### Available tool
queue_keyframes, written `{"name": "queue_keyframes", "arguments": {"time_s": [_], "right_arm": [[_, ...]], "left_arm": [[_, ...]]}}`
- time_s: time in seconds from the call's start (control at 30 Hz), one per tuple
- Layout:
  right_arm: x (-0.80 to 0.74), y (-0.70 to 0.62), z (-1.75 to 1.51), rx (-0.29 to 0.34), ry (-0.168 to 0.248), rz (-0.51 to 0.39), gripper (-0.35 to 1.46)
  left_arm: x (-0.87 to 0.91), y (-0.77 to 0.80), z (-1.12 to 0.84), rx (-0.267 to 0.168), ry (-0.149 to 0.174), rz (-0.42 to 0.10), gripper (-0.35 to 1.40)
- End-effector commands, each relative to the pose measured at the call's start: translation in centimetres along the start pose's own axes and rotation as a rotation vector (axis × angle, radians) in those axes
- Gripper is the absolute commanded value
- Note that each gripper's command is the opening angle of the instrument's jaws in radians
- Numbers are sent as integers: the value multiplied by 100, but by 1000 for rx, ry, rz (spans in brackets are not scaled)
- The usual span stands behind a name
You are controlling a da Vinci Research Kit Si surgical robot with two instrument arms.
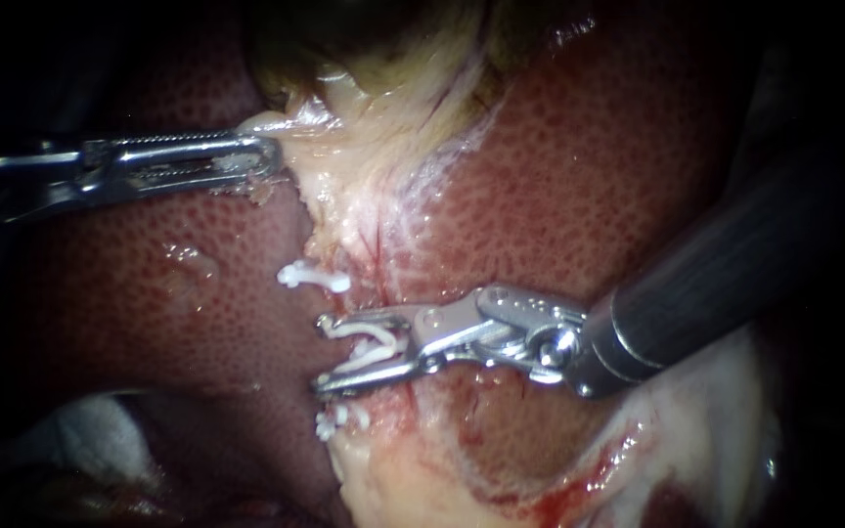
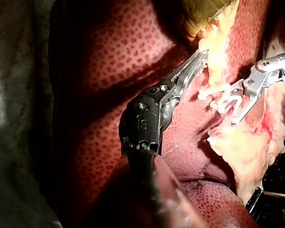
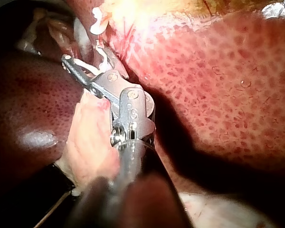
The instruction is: Clipping third clip right tube
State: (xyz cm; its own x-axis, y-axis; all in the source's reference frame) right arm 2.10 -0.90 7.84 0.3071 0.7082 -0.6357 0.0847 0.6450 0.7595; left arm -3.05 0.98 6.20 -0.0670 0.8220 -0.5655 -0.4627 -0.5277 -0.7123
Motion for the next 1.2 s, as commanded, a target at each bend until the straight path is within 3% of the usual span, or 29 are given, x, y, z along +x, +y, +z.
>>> {"name": "queue_keyframes", "arguments": {"time_s": [0.03, 0.7, 1.03, 1.2], "right_arm": [[0, 0, 0, 0, 0, 0, 49], [0, -5, -21, 11, -2, 2, 50], [33, -8, -72, -24, 15, -13, 50], [43, -9, -92, -35, 20, -21, 50]], "left_arm": [[0, 0, 0, 0, 0, 0, -35], [0, 0, -2, -1, -1, 0, -35], [0, 0, -3, -2, -1, 0, -35], [0, 0, -3, -2, -1, 0, -35]]}}
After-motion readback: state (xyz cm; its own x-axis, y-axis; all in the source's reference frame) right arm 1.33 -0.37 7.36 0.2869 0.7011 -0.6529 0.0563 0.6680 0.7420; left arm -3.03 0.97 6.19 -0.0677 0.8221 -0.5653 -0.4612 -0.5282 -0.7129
